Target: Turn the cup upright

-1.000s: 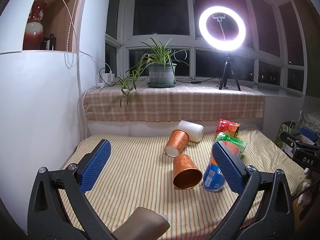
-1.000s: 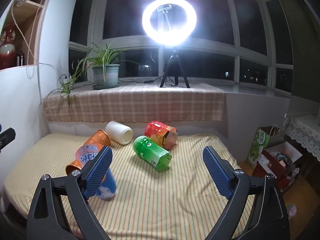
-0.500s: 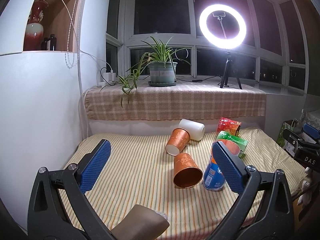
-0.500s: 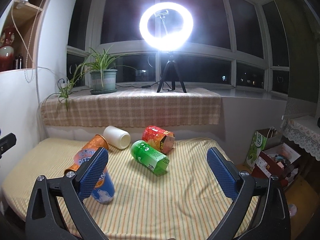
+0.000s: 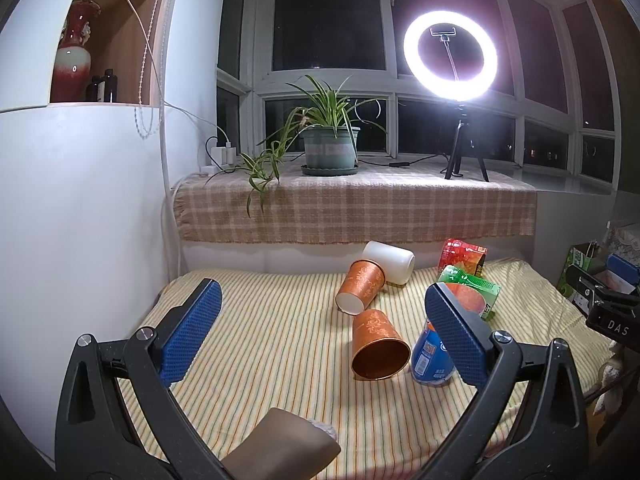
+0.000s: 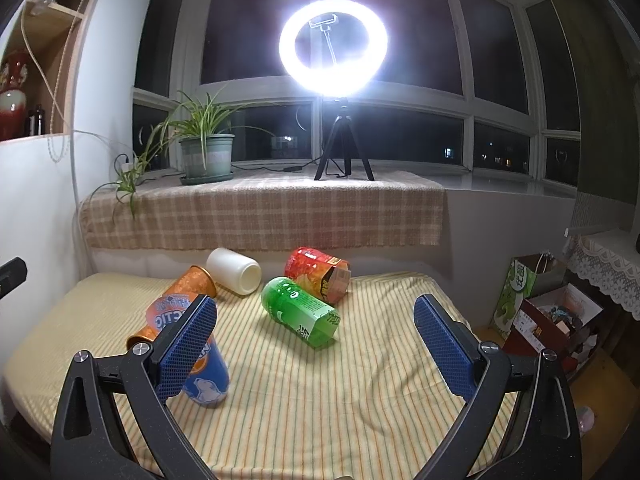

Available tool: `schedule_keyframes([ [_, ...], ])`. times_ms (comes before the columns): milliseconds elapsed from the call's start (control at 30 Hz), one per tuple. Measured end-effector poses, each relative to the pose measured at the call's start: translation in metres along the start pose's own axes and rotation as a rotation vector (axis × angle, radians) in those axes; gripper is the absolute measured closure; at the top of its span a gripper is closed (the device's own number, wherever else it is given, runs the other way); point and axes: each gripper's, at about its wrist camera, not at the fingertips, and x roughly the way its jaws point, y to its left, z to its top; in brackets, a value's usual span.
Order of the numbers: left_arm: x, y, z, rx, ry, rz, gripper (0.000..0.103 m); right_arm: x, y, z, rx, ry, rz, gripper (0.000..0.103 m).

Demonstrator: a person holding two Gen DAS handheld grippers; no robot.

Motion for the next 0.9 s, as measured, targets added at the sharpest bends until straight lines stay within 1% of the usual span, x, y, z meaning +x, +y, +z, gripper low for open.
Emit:
schedule_keyframes([
  [767, 0.0070, 0.0063, -0.0021, -0.013, 0.015, 0.026, 0.000, 0.0064, -0.0017, -0.0023, 0.002, 0.018, 0.014, 0.004],
  [900, 0.0081, 0.0060, -0.0014, -0.005, 0.007, 0.034, 0.000, 0.0090, -0.0007, -0.0025, -0.002, 0.022, 0.017, 0.004],
])
